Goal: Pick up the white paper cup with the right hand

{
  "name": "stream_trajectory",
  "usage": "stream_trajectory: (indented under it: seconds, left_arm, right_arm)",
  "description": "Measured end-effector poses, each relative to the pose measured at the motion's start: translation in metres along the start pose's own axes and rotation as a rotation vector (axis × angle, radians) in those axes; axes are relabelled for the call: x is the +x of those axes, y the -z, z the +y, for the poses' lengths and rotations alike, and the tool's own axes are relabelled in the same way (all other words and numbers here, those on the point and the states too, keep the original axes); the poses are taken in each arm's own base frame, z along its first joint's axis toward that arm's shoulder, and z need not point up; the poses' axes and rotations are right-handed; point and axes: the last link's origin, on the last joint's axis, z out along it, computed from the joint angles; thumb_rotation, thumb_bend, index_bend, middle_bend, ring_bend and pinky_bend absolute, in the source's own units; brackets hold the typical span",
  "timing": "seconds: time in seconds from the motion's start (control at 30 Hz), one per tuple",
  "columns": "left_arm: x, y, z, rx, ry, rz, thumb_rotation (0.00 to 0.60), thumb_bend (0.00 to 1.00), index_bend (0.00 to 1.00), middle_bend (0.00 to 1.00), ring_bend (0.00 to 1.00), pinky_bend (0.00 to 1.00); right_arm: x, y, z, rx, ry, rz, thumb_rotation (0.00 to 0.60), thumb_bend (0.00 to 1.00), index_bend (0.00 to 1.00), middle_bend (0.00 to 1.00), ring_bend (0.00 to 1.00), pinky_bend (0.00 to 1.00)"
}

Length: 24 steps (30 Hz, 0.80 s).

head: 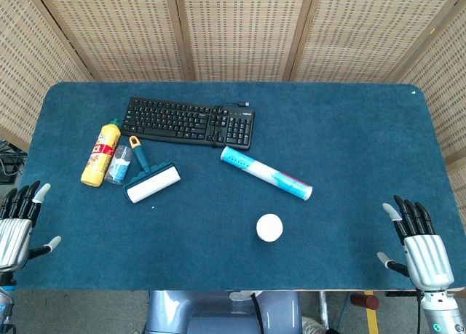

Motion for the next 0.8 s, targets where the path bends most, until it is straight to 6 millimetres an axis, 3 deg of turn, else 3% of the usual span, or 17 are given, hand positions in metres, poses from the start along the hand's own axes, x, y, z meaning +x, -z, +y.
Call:
stream_trajectory:
  seconds: [0.8]
  left_arm:
    - [0.0026, -0.0005, -0.001, 0.006, 0.005, 0.005, 0.6, 0.15, 0.0, 0.0, 0.0, 0.0]
  right_arm:
    - [-0.0033, 0.0008, -0.0009, -0.001, 0.0, -0.021, 0.6, 0.16, 0.02, 0.0, 0.0, 0.0]
